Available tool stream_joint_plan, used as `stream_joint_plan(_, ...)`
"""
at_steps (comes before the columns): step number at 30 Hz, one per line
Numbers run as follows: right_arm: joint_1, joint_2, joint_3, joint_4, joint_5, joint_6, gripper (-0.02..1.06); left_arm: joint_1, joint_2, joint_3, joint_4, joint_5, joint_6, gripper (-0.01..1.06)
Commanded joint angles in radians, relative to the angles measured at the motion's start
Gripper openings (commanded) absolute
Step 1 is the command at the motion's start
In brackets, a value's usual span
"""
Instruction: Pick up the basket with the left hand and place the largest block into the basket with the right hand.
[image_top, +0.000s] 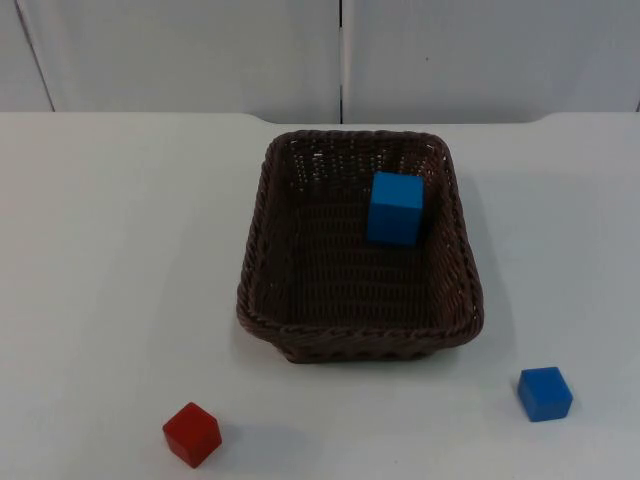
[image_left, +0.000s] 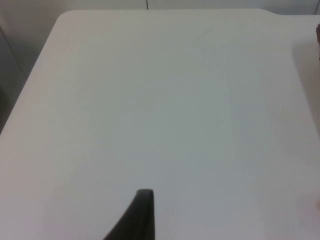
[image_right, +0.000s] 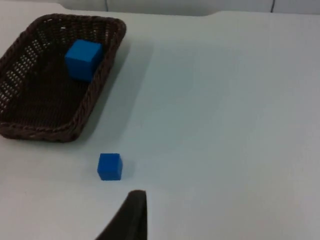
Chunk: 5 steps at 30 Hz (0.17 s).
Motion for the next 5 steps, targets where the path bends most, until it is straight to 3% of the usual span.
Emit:
stream_joint_plan(1,-0.055,-0.002,0.001,0.001,-0.011,0.000,1.05,0.004,-0.003,0.004,-0.003,-0.012,0.002,1.05)
stream_joint_plan(5,-0.094,-0.002,0.001,0.001,-0.011,0.000,1.05,0.004,-0.003,0.004,-0.003,-0.012,0.002,1.05)
